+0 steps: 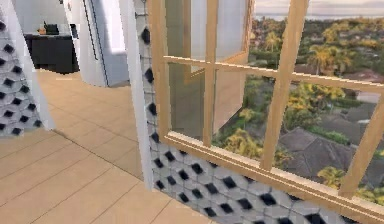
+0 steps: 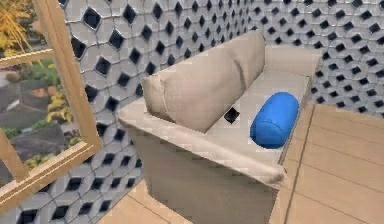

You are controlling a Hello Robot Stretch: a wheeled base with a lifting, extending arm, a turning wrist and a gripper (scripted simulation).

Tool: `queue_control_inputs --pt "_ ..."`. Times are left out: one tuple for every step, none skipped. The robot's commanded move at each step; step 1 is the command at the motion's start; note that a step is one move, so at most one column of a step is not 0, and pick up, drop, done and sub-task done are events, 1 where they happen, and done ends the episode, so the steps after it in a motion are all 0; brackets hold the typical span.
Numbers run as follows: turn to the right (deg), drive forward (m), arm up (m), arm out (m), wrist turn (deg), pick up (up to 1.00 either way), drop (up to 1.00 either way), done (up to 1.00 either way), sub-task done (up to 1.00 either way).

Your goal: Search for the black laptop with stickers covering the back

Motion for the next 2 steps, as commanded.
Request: queue_control_inputs --pt "0.0 0.5 0.0 0.0 0.0 0.0 0.0 0.0 0.0" --pt "-45.0 0.0 0.0 0.0 0.0 0.0 0.0 0.0 0.0"
